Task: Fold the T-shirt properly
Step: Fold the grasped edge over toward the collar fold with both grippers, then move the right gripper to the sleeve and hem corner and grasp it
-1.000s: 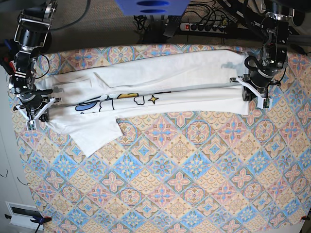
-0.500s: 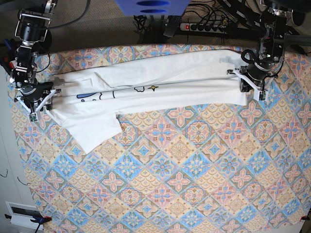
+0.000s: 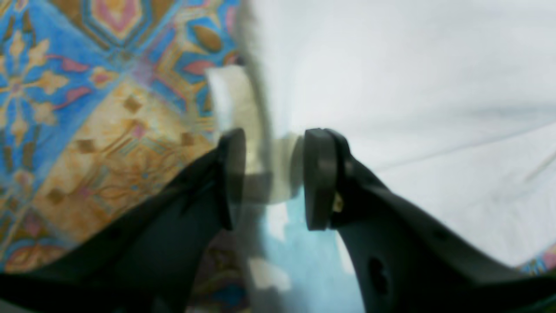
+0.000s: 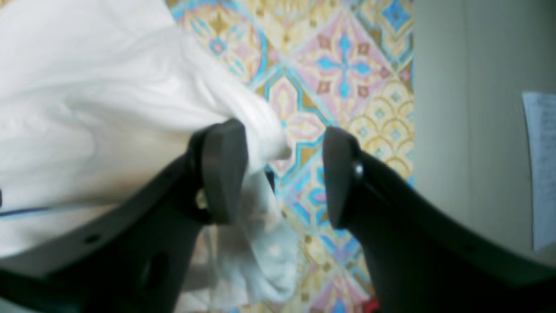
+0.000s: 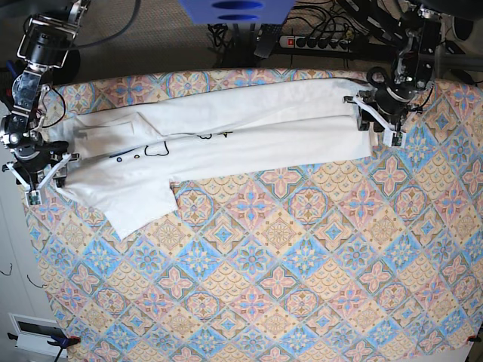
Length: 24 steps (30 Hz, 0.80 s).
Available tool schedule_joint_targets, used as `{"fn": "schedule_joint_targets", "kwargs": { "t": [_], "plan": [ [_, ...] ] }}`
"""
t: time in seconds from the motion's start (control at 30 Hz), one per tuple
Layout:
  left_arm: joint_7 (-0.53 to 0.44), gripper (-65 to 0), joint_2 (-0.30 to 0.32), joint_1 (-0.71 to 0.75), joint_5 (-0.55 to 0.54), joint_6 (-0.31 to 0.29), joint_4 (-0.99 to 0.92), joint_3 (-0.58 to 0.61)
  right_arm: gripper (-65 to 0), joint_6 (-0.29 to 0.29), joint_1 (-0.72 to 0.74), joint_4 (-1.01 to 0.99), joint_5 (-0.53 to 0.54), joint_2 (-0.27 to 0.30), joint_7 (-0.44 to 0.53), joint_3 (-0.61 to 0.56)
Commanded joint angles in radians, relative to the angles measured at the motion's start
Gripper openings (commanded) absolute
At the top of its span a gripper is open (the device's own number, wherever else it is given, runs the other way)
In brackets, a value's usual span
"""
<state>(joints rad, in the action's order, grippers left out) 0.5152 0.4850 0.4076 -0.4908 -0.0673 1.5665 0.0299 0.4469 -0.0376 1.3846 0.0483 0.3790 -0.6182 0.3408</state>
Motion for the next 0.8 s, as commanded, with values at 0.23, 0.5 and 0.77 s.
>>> {"fn": "schedule_joint_targets", "kwargs": {
  "t": [0.23,0.5,0.77],
  "plan": [
    [-0.02,-42.1,0.011,0.0,-0.003,-0.007,0.015,-0.011,-35.6,-0.003,0.02,-0.004,0.002,-0.002,-0.05,0.005],
    [-0.02,-42.1,0.011,-0.002,-0.003,-0.007,0.015,-0.011,-35.5,-0.003,0.02,-0.001,0.002,-0.002,-0.055,0.005],
    [-0.023,-42.2,0.01,-0.002,-0.004,-0.007,0.015,-0.012,-35.6,-0.003,0.115,0.002,0.002,-0.004,-0.053,-0.113]
  ]
}}
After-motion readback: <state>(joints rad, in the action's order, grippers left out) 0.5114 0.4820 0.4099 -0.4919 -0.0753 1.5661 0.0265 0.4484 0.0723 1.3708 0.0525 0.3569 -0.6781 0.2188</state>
